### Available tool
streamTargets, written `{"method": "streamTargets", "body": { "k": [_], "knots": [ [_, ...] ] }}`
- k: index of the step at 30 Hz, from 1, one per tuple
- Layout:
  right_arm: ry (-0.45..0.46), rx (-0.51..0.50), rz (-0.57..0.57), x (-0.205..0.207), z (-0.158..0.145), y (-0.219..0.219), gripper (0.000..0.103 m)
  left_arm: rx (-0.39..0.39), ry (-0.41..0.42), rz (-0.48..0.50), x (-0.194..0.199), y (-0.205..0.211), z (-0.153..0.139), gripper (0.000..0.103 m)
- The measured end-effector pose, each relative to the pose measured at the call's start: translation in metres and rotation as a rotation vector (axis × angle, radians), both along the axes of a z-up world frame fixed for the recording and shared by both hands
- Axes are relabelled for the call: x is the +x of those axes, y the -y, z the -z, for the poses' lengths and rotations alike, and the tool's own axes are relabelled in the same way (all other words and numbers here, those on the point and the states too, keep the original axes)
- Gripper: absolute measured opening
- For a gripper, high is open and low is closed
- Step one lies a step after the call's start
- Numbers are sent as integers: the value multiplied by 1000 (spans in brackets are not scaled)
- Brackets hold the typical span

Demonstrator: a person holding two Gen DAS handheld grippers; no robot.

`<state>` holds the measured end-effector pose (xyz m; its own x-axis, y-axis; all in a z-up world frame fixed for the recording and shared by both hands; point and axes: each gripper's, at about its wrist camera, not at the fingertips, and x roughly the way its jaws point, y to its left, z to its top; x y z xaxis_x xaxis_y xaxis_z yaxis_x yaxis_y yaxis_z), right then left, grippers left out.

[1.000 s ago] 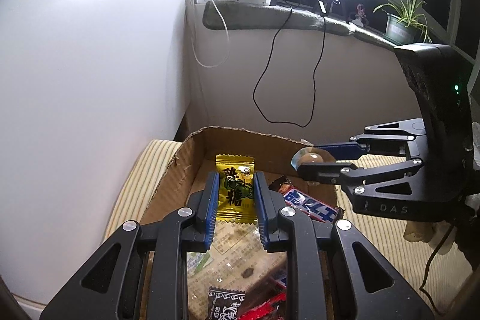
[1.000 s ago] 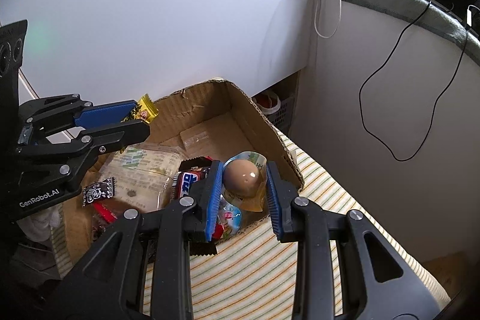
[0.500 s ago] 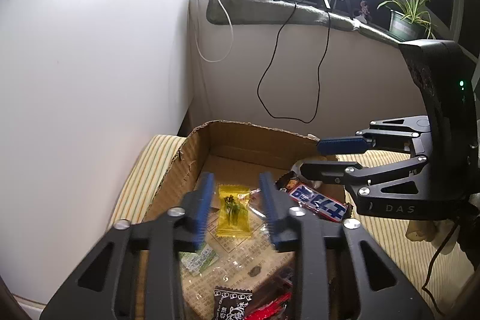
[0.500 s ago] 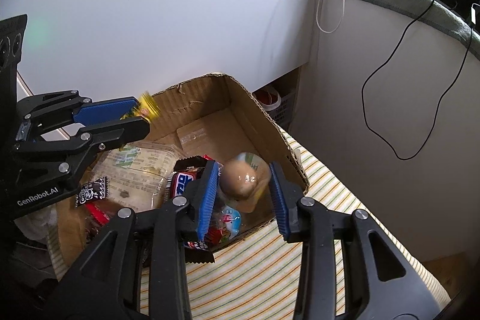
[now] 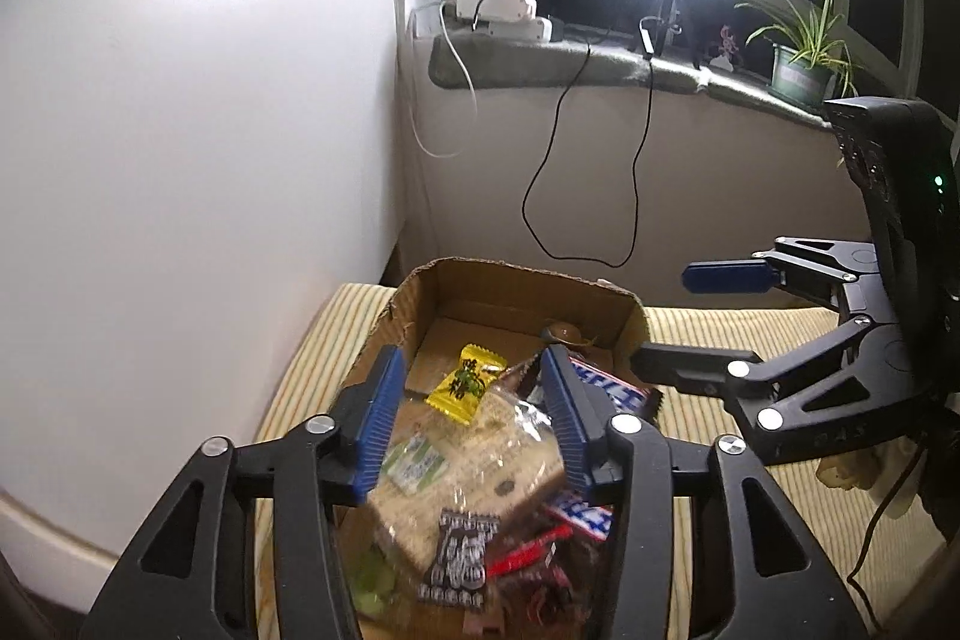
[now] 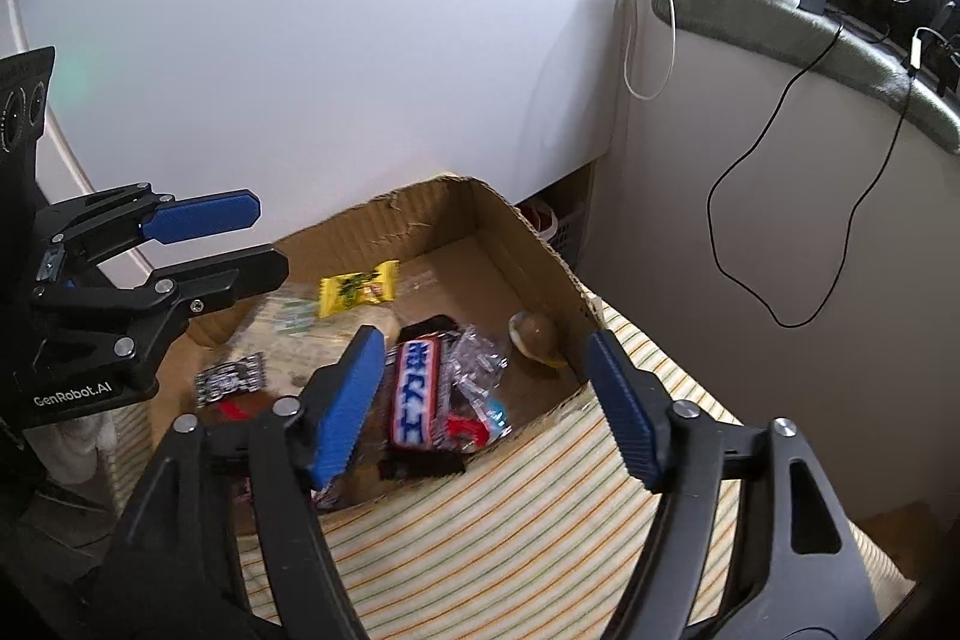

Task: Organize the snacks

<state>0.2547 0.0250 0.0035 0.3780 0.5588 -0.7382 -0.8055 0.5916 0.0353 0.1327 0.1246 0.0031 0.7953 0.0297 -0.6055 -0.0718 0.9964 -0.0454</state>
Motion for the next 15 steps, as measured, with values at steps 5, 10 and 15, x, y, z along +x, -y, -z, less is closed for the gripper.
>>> {"method": "streamTargets", "body": {
  "k": [5,10,15],
  "knots": [
    [54,21,4,-30,-14,11,91,-4,37,-21,-26,7,-10,63],
    [75,59,25,-61,-26,32,95,10,74,-36,-56,18,-18,67],
    [137,76,72,-92,-34,52,103,6,100,-60,-86,27,-19,76]
  ]
}}
